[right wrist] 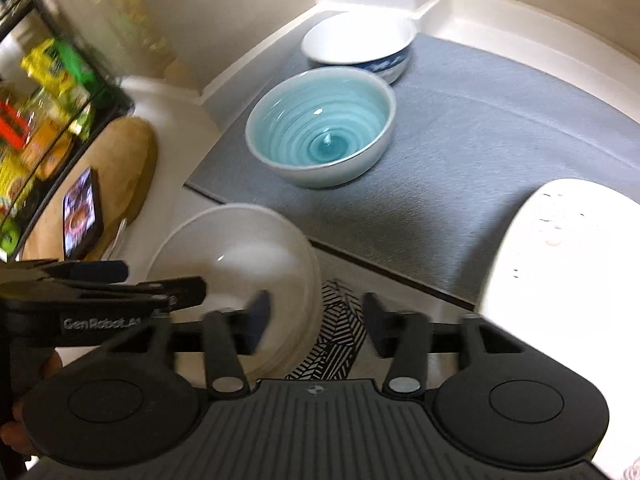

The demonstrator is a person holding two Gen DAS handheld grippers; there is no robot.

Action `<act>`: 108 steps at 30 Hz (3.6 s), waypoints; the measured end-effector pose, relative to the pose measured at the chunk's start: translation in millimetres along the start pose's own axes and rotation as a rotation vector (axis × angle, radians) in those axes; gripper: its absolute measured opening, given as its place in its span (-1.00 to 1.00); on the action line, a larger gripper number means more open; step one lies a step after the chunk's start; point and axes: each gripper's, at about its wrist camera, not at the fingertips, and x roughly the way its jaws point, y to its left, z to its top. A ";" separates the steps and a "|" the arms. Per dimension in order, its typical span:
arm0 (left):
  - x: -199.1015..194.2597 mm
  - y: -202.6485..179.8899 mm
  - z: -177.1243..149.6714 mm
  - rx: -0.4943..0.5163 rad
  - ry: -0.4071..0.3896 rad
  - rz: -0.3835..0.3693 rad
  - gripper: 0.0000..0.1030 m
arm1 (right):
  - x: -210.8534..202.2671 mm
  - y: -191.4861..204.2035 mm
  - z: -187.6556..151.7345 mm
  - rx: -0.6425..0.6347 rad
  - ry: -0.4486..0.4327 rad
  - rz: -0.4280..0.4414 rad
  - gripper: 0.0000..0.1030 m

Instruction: Organize plates and bowls

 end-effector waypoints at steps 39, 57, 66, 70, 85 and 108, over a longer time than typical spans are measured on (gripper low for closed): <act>-30.5 11.4 68.9 0.003 -0.110 -0.023 1.00 | -47.2 -21.3 32.8 0.119 -0.225 -0.116 0.55; 69.5 -16.5 132.4 -0.031 0.050 0.010 1.00 | 46.5 -60.1 98.8 0.114 -0.105 -0.092 0.55; 102.7 -19.9 139.5 -0.042 0.114 0.030 0.99 | 76.3 -62.3 109.4 0.085 -0.043 -0.080 0.54; 111.3 -23.1 140.4 -0.031 0.124 0.049 0.99 | 86.2 -65.8 112.0 0.082 -0.028 -0.079 0.55; 79.6 -32.7 124.5 0.001 -0.002 -0.047 -0.77 | 87.4 -52.8 112.8 -0.009 -0.069 -0.005 -0.76; 13.0 -9.8 111.8 -0.059 -0.100 -0.158 -0.77 | 14.9 -30.1 96.9 -0.032 -0.188 -0.008 -0.76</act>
